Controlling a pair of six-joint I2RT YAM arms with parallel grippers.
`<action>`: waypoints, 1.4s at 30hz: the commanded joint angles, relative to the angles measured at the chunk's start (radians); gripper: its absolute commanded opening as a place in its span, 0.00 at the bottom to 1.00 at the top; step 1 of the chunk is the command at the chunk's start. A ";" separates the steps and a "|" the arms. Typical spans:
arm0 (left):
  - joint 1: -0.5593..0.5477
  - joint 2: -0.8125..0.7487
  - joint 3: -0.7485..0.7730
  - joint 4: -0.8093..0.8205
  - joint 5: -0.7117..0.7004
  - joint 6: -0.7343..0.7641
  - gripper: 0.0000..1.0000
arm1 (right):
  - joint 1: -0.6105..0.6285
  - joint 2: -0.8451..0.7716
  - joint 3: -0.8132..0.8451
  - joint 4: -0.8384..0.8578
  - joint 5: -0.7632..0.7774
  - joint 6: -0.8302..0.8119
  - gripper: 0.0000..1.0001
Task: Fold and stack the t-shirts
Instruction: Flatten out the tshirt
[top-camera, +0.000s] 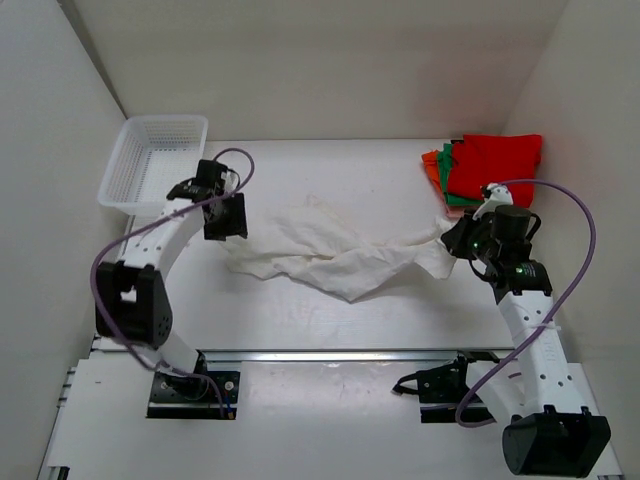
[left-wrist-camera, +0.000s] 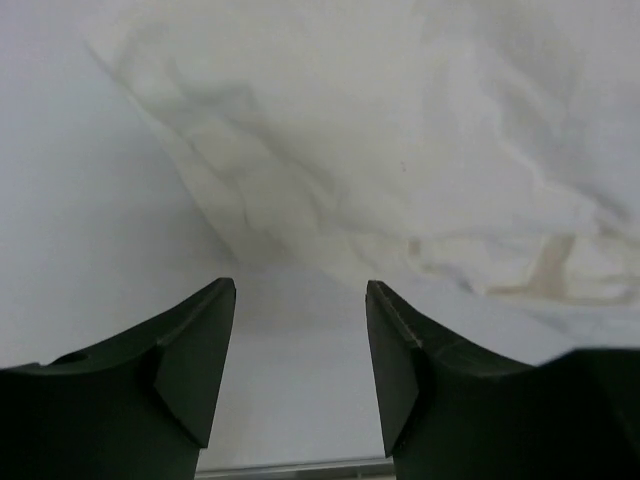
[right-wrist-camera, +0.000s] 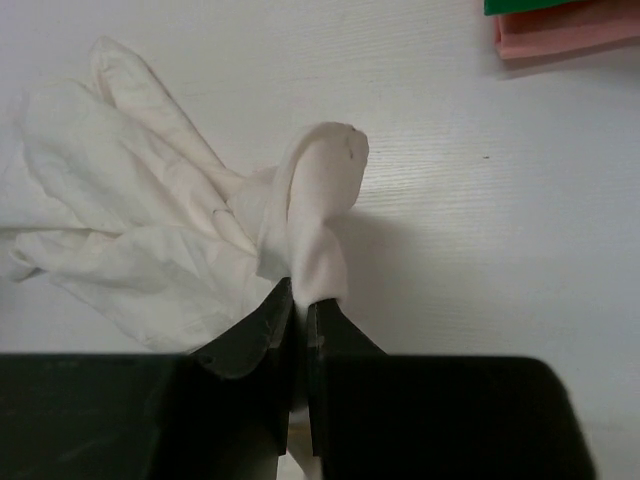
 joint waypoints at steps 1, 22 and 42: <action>-0.033 -0.279 -0.190 0.143 0.092 -0.024 0.66 | -0.008 -0.006 -0.011 0.035 -0.002 -0.027 0.00; -0.254 -0.140 -0.588 0.580 -0.147 -0.322 0.73 | 0.053 -0.012 -0.086 0.107 -0.028 0.027 0.00; 0.083 -0.248 0.418 -0.051 -0.172 -0.062 0.00 | -0.088 -0.042 0.299 -0.054 -0.177 -0.049 0.00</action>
